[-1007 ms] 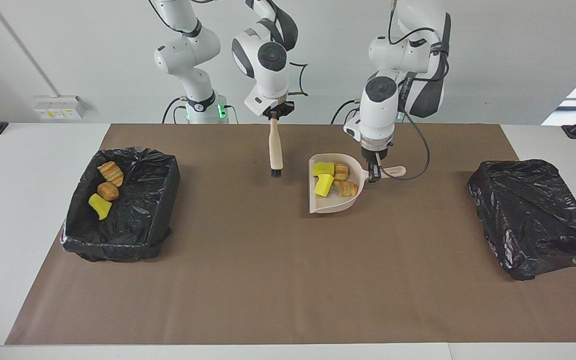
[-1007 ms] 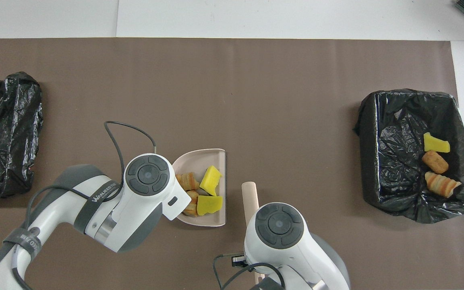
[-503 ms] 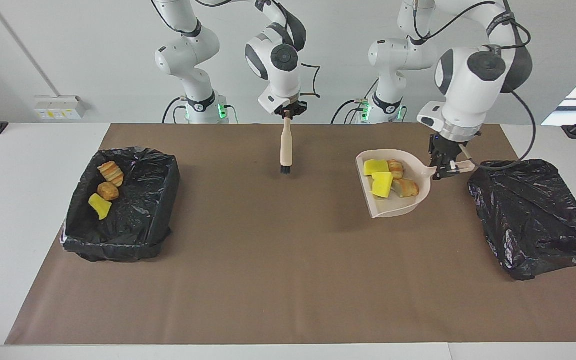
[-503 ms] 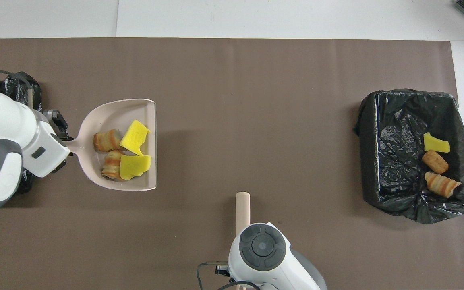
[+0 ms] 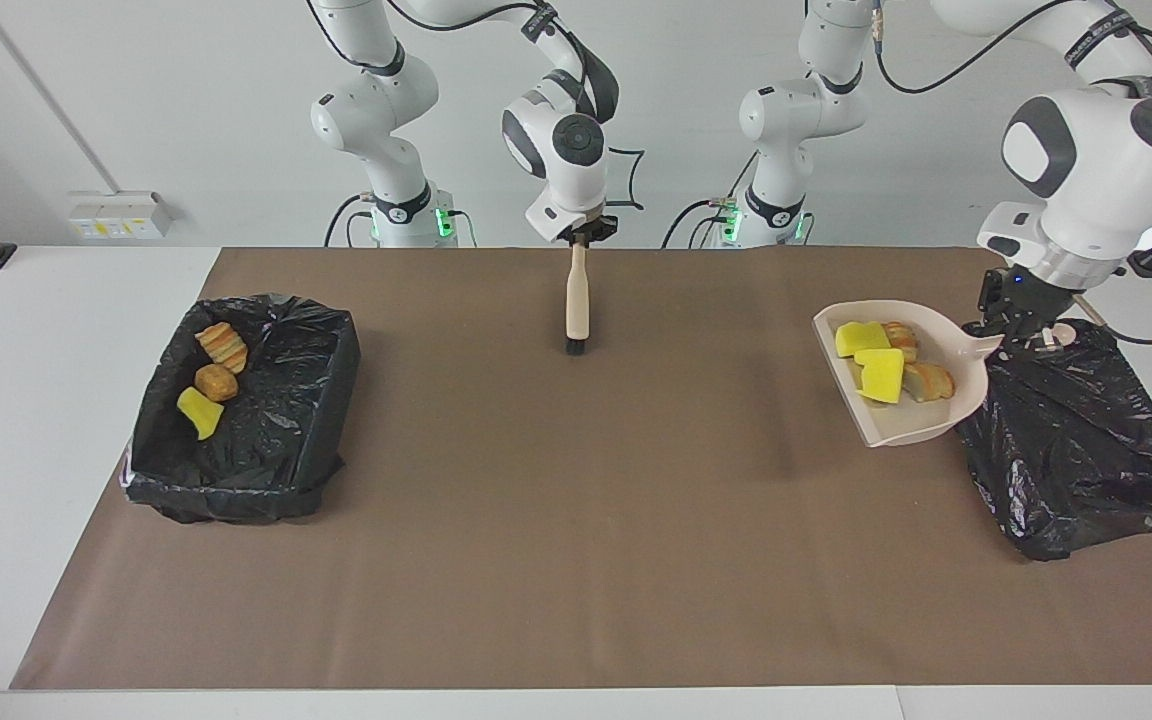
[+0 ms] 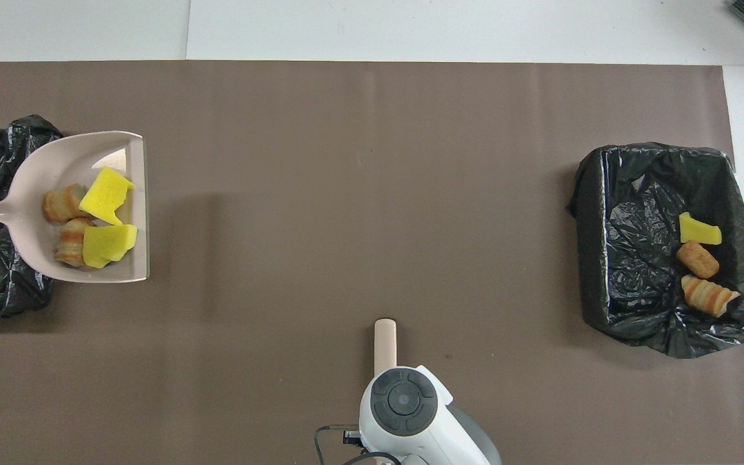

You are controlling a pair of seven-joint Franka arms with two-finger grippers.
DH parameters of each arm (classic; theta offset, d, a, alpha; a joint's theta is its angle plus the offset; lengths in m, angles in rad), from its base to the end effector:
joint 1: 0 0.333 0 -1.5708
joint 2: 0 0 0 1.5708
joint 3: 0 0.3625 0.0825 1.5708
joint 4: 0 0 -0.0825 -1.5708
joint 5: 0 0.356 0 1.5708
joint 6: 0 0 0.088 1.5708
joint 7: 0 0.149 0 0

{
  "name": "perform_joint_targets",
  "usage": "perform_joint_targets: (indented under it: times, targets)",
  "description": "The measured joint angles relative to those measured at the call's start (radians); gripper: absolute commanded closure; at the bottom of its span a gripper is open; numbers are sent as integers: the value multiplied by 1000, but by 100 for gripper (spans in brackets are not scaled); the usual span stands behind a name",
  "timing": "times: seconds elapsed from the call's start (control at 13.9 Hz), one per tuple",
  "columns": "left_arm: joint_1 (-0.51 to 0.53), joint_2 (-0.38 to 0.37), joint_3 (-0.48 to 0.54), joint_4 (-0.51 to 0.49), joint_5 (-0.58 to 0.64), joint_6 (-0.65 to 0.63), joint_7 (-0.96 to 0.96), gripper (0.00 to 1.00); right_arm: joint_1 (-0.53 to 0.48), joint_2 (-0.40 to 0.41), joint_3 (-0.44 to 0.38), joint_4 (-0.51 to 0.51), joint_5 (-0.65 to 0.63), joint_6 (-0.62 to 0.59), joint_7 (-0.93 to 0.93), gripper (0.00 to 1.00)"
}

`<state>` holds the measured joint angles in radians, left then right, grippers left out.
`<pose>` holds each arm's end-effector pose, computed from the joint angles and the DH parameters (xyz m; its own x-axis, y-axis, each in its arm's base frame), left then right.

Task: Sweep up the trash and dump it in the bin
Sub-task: 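Tilt the dustpan with the left gripper to dump debris into the bin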

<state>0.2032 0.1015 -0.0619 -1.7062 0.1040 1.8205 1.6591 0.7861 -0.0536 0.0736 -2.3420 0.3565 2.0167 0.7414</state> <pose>0.5665 0.0949 0.5347 0.0283 -0.9950 -0.0954 -0.9996 -0.0281 -0.0035 0.2578 0.3510 0.3647 0.9187 -0.0757 -0.3877 -0.0807 -0.9967 0.0036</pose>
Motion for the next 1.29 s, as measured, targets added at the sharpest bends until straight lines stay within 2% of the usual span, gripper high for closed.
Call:
perform_joint_targets:
  times: [0.29, 0.5, 0.86, 1.08, 1.15, 1.22, 1.29]
  targets:
    - [158, 78, 0, 140, 0, -13, 162, 100, 9, 0, 0, -13, 0, 29, -9, 100]
    - [240, 121, 1, 190, 22, 13, 218, 100, 9, 0, 0, -13, 0, 30, -24, 100]
    - [351, 263, 3, 239, 151, 208, 330, 100, -24, 20, -6, 8, -12, 34, -52, 100]
    - [355, 294, -2, 260, 271, 254, 332, 100, -42, 39, -7, 28, -18, 34, -62, 100]
    - [354, 294, -5, 264, 316, 262, 332, 100, -42, 40, -7, 28, -19, 34, -62, 87]
    - [352, 294, -8, 267, 354, 265, 331, 100, -42, 40, -6, 28, -19, 34, -62, 37]
    - [351, 294, -10, 270, 384, 265, 327, 100, -42, 40, -6, 28, -20, 34, -62, 0]
